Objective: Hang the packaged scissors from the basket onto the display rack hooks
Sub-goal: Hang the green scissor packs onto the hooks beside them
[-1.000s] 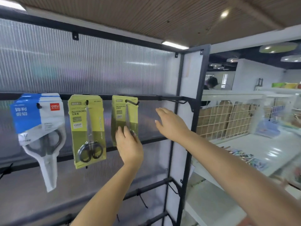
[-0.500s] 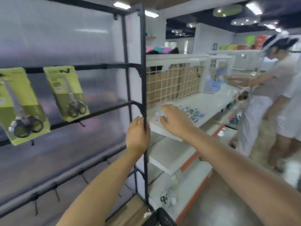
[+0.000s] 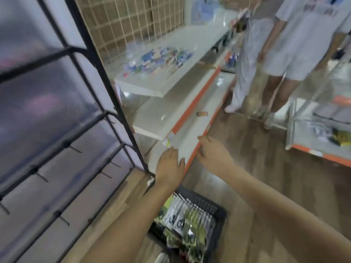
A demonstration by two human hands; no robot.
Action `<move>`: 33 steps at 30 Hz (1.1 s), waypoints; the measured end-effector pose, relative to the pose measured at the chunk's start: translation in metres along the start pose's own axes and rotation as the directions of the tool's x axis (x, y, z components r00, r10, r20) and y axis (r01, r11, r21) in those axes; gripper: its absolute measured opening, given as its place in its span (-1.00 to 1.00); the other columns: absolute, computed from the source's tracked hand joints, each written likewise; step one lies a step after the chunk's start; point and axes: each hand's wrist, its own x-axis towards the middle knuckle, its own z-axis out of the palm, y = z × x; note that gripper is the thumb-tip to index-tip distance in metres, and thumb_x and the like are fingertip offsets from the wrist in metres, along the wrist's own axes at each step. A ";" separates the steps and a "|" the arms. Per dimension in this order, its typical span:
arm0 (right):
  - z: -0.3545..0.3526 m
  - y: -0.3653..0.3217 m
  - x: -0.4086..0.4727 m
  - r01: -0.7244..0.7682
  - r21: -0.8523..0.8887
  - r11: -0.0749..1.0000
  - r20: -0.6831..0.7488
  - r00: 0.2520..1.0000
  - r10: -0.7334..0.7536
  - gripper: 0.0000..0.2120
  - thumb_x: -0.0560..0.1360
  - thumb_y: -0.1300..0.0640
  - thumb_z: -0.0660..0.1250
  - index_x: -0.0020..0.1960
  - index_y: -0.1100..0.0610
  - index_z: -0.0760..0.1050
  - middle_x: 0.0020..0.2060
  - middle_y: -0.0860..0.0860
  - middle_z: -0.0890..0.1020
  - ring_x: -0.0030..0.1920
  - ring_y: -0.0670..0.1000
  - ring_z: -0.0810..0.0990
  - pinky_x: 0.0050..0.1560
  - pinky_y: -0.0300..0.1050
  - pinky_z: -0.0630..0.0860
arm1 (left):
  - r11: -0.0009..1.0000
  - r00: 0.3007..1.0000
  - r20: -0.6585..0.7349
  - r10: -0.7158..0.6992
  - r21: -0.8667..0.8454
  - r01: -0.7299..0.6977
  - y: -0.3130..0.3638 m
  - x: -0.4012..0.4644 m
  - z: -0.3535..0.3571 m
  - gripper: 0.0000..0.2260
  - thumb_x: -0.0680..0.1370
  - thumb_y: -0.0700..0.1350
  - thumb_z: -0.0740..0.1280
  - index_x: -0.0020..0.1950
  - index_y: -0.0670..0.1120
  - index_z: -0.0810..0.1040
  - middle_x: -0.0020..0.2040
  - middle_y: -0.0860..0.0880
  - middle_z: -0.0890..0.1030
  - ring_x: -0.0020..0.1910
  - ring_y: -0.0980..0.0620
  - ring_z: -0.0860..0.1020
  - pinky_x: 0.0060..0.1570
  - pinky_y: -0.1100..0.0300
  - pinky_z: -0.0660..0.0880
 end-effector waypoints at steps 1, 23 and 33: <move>0.020 0.012 -0.009 -0.032 0.010 0.999 0.039 0.999 0.031 -0.62 0.56 0.16 0.17 0.34 0.25 0.34 0.25 0.16 0.47 0.20 0.18 0.47 0.08 -0.06 0.39 | 1.000 0.999 0.041 -0.011 0.003 0.011 -0.009 -0.006 0.021 -0.64 0.63 -0.05 0.14 0.34 -0.23 0.39 0.32 -0.22 0.43 0.33 -0.16 0.37 0.29 0.06 0.27; 0.453 0.125 -0.228 -0.739 0.021 0.673 0.578 0.559 0.595 -0.61 0.59 0.15 0.12 0.41 0.16 0.30 0.32 0.04 0.41 0.28 0.04 0.41 0.14 -0.13 0.38 | 0.946 0.637 0.705 -0.313 0.287 0.147 -0.257 -0.148 0.341 -0.59 0.66 -0.03 0.03 0.50 -0.12 0.17 0.52 -0.04 0.18 0.50 0.03 0.11 0.43 0.23 0.03; 0.580 0.198 -0.173 -0.774 0.149 0.615 0.410 0.614 0.674 -0.70 0.56 0.22 0.16 0.29 0.22 0.35 0.13 0.12 0.48 0.15 0.11 0.48 0.01 -0.07 0.43 | 0.982 0.745 0.643 -0.179 0.169 0.089 -0.279 -0.059 0.502 -0.68 0.62 -0.02 0.16 0.25 -0.21 0.41 0.22 -0.12 0.45 0.22 -0.10 0.41 0.11 0.03 0.42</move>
